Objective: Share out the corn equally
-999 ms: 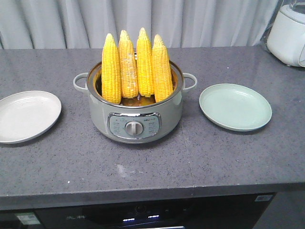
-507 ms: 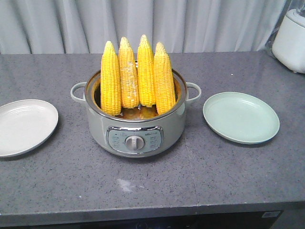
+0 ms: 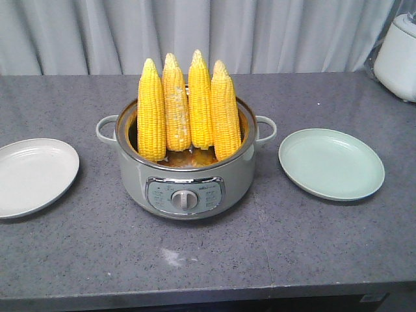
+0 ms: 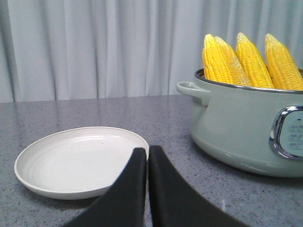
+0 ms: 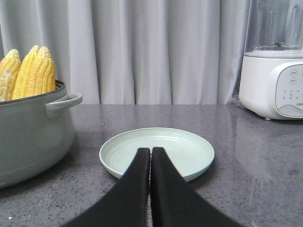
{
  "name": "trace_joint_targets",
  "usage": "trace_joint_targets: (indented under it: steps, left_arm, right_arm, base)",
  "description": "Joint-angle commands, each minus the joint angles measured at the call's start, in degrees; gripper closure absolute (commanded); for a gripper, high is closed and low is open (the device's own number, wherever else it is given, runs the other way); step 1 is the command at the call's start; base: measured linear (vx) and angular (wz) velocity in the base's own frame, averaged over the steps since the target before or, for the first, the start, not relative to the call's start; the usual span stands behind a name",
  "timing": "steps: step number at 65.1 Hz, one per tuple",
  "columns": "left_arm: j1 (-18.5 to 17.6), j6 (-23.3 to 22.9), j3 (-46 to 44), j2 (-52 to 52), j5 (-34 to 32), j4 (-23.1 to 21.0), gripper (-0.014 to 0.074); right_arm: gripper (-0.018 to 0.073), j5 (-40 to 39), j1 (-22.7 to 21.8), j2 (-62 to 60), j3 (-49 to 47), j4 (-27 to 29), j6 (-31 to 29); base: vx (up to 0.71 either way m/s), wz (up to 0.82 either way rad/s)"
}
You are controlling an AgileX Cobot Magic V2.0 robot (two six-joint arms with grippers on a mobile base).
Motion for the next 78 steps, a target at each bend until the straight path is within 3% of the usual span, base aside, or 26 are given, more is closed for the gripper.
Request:
trace_joint_targets:
  steps: [1,58,66,78]
  left_arm:
    - [0.0,0.0,0.8,-1.0,-4.5,-0.6,0.0603]
    - [0.0,0.0,0.4,-1.0,-4.4,-0.5,0.0603]
    - [0.0,0.0,0.0,-1.0,-6.1,-0.6,0.0603]
    - [0.0,0.0,-9.1,-0.1,1.5,-0.6,0.0603]
  right_arm:
    - [0.0570,-4.2,-0.3,-0.1,0.4,-0.5,-0.2]
    - [0.0570,-7.1,-0.3,0.0,0.3,-0.5,-0.2]
    - [0.0570,-3.7,-0.3,0.5,-1.6,-0.5,-0.2]
    - [0.0570,0.5,-0.3,7.2,-8.7,-0.5,-0.2]
  base:
    - [0.00,0.00]
    - [0.00,0.00]
    - [0.00,0.00]
    - [0.00,0.00]
